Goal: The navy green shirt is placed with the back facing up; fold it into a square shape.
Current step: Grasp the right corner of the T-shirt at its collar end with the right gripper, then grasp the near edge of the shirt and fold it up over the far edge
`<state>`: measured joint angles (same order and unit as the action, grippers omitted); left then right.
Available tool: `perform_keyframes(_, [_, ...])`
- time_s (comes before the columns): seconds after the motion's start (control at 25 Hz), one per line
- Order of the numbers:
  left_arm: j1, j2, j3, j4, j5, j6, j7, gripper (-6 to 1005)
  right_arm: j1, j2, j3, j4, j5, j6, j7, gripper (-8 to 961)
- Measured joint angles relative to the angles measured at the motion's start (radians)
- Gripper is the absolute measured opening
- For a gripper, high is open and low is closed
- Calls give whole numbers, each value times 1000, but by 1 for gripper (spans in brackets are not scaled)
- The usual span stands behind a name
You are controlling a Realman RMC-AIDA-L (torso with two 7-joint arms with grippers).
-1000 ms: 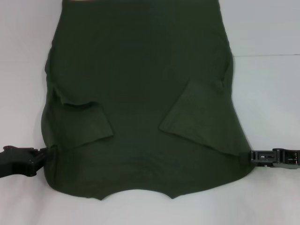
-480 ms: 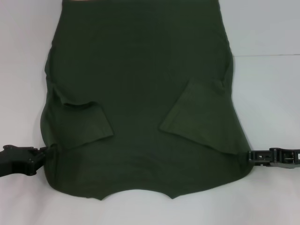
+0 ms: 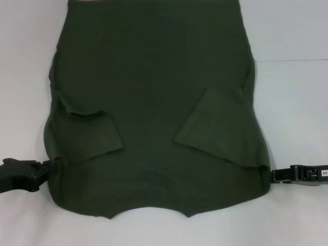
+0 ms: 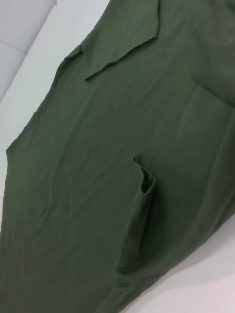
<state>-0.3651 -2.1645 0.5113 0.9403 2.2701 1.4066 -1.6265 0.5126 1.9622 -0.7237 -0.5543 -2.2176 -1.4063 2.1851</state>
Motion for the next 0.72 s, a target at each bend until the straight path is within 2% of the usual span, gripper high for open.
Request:
perform_keyframes(0.32, [0,0,-1,0,0,0,2,56,-1,-2,-2,-1,-3,11,10,258])
perform_keyframes(0.52, [-2,0,2,0,0,0,-4,57,-13,0,6,-1,-4,15,4,36])
perform_keyframes(0.72, [-3,0,-8,0,-10,8,-54,57,-30,9,41,-1,6,8,-49,31])
